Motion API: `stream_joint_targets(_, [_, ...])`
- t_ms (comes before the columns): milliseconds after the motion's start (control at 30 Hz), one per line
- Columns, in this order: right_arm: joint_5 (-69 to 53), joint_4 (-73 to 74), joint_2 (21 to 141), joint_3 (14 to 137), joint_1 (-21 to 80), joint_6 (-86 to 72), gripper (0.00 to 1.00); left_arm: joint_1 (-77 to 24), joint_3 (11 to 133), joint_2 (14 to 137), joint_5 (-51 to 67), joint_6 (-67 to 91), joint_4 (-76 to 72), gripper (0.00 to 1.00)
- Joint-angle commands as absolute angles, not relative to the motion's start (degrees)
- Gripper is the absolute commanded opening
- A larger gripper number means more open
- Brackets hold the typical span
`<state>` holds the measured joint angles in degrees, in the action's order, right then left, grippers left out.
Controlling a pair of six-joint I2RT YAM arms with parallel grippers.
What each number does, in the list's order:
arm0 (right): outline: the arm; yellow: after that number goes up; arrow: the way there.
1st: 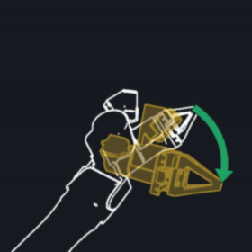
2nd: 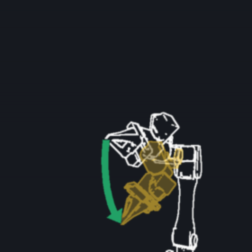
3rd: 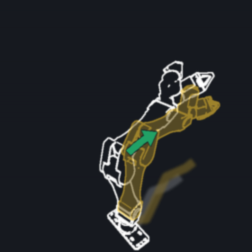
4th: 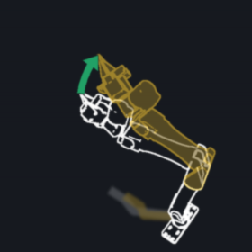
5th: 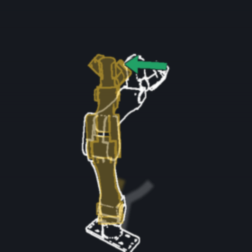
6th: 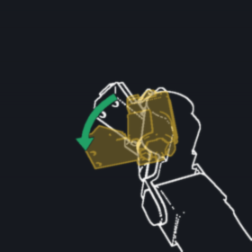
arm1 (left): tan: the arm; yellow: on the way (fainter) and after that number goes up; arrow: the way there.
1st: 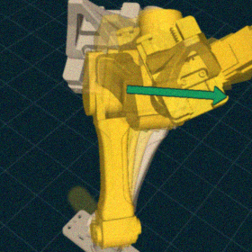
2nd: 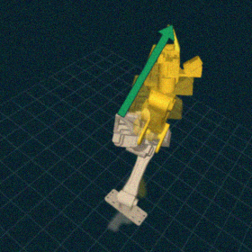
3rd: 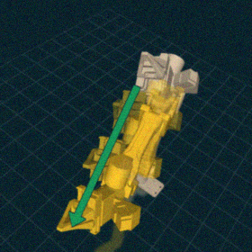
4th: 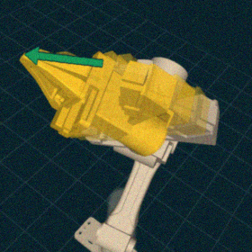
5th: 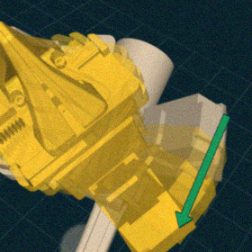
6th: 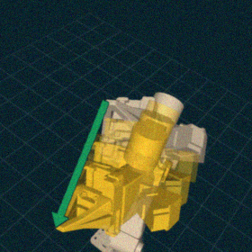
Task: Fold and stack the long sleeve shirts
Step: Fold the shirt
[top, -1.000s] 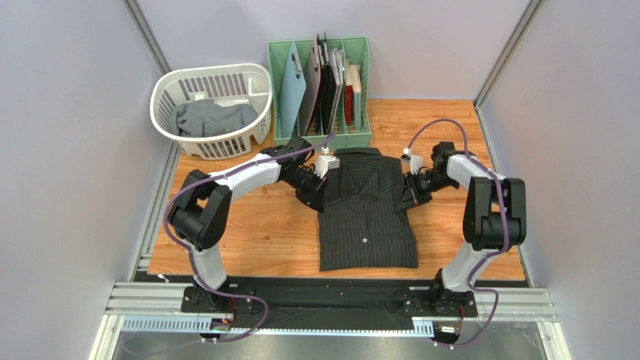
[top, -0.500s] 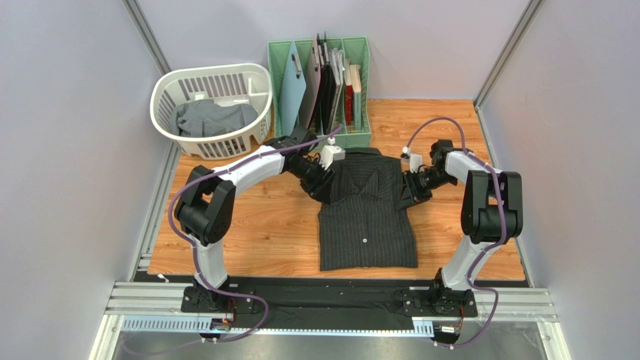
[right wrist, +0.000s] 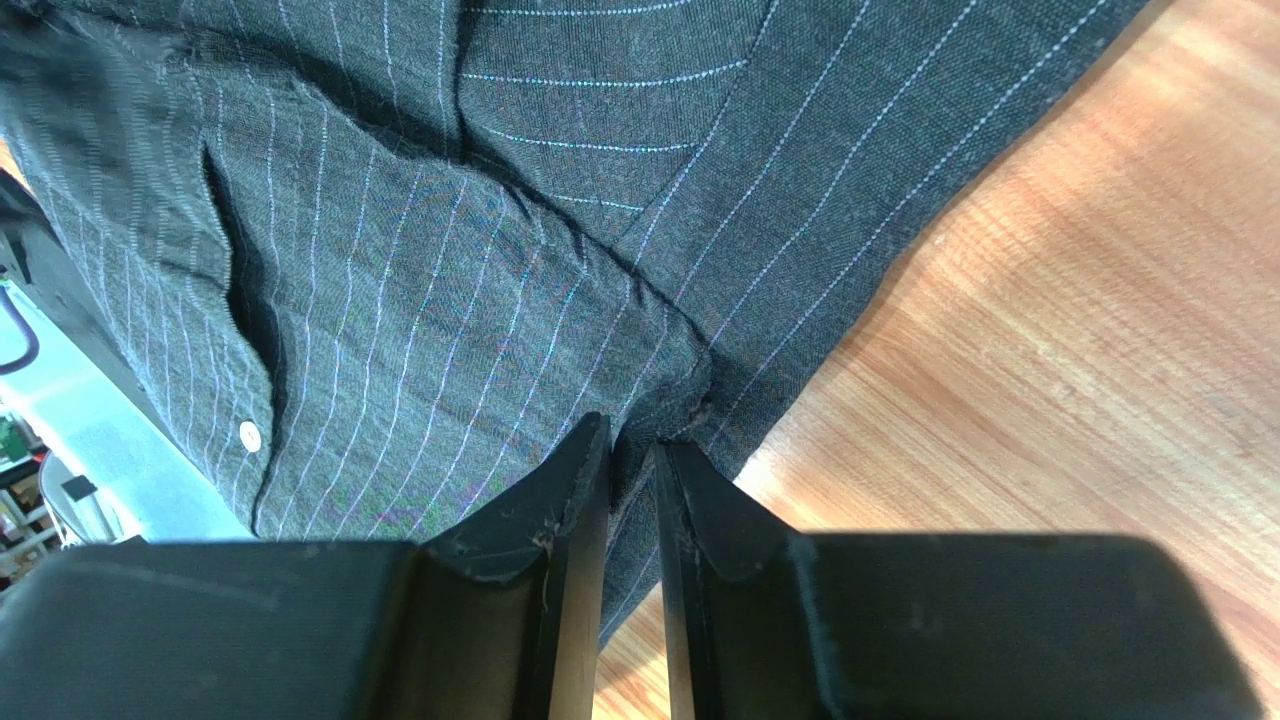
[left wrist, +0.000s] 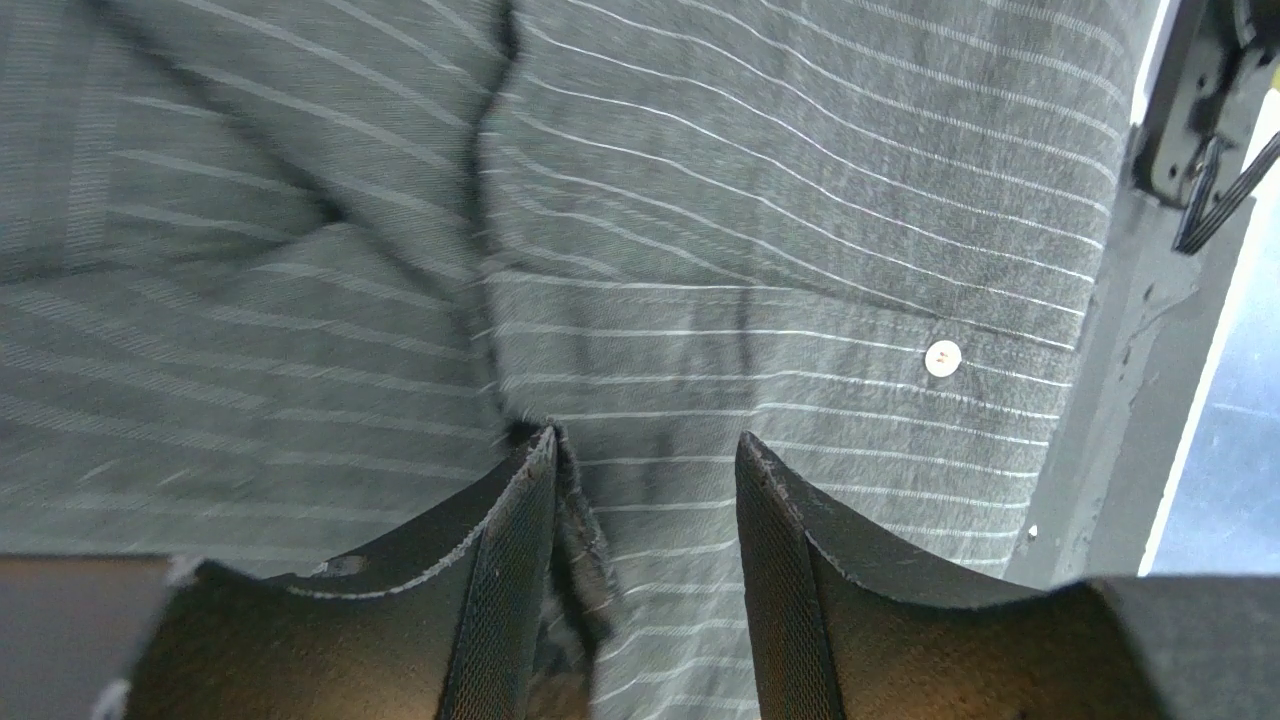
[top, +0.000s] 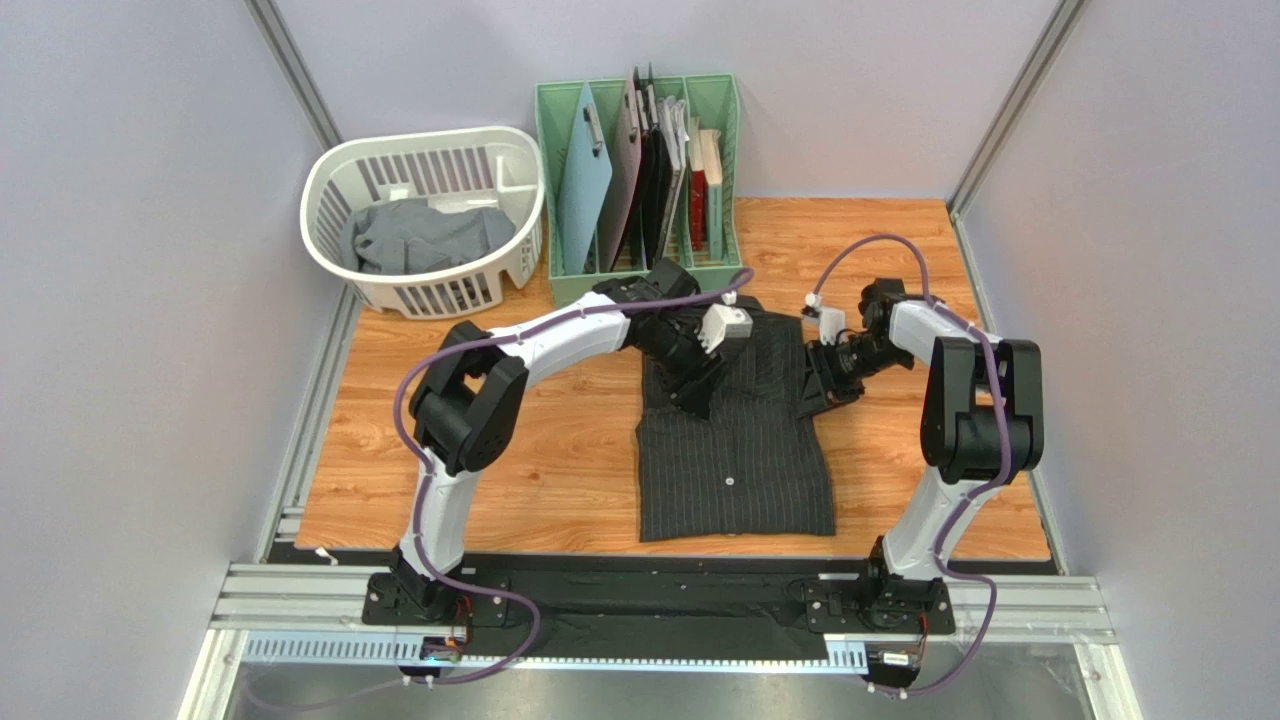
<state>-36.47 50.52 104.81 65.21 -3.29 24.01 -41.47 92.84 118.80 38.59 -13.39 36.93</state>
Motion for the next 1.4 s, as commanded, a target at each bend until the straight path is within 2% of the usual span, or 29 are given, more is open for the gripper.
stream_joint_targets(0, [-36.7,49.8,104.9,67.1,-3.2,23.5,0.23,-42.8,94.3,118.7,36.7,-14.9,36.0,0.54])
stream_joint_targets(33, [-36.9,49.9,104.9,67.1,-3.1,23.5,0.22,-42.7,94.2,118.6,36.2,-14.6,35.6,0.53])
stream_joint_targets(100, [-37.4,49.8,104.9,66.9,-3.2,23.2,0.22,-42.8,94.8,118.6,35.9,-14.3,35.2,0.41])
stream_joint_targets(133, [-37.5,49.7,105.0,66.8,-3.2,23.1,0.22,-42.8,95.0,118.5,36.0,-14.3,34.9,0.33])
stream_joint_targets(167, [-37.5,49.5,104.9,66.8,-3.2,23.1,0.22,-42.8,94.9,117.8,36.1,-14.2,34.3,0.19])
stream_joint_targets(267, [-37.8,49.1,105.0,66.7,-3.1,22.9,0.22,-42.9,94.2,115.8,37.3,-13.8,31.6,0.00])
stream_joint_targets(533, [-38.1,48.9,104.9,66.5,-3.2,22.9,0.21,-43.2,96.4,116.5,37.3,-14.0,32.6,0.00])
stream_joint_targets(900, [-37.9,48.9,105.0,66.6,-3.2,22.7,0.21,-44.6,92.6,109.6,46.0,-18.5,28.8,0.00])
stream_joint_targets(1267, [-38.4,48.9,104.9,66.4,-3.2,22.2,0.21,-45.0,98.7,119.9,43.8,-19.9,30.1,0.00])
stream_joint_targets(1300, [-38.8,48.9,104.9,66.5,-3.2,22.2,0.21,-45.0,99.5,120.5,42.7,-19.8,30.1,0.01])
stream_joint_targets(1367, [-39.0,49.0,104.9,66.6,-3.1,22.1,0.21,-44.8,100.9,122.2,39.7,-19.7,32.2,0.09])
